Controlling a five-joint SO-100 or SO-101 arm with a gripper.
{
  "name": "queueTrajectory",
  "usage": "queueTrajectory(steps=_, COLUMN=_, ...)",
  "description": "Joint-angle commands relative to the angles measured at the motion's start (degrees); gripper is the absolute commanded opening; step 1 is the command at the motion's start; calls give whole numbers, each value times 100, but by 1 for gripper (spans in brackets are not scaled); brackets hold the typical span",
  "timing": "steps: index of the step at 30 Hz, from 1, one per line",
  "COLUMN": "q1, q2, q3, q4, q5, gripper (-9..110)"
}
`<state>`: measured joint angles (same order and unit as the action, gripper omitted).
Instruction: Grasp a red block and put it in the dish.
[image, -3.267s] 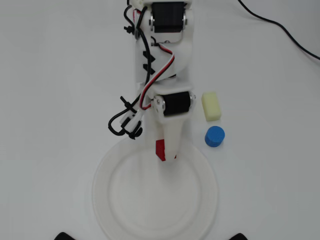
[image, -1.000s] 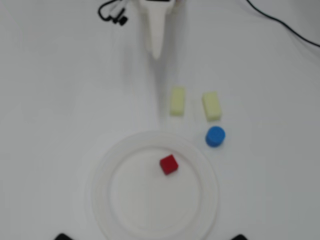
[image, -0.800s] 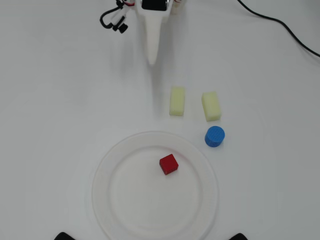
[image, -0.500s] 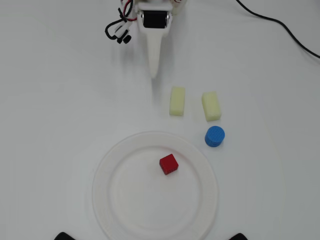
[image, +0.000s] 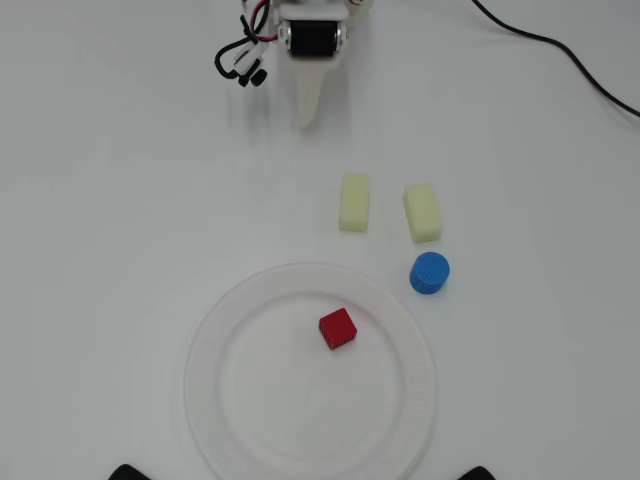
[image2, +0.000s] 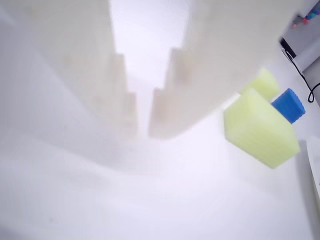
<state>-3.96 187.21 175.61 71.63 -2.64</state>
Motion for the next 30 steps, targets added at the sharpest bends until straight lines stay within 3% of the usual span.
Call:
queueTrajectory(steps=1, q1=-88, q2=1046, q3=686, q4=70, q5=-123, gripper=0)
queueTrajectory(steps=30, q1=-53, q2=1046, q3=677, q4=299, q5=-229, gripper=0)
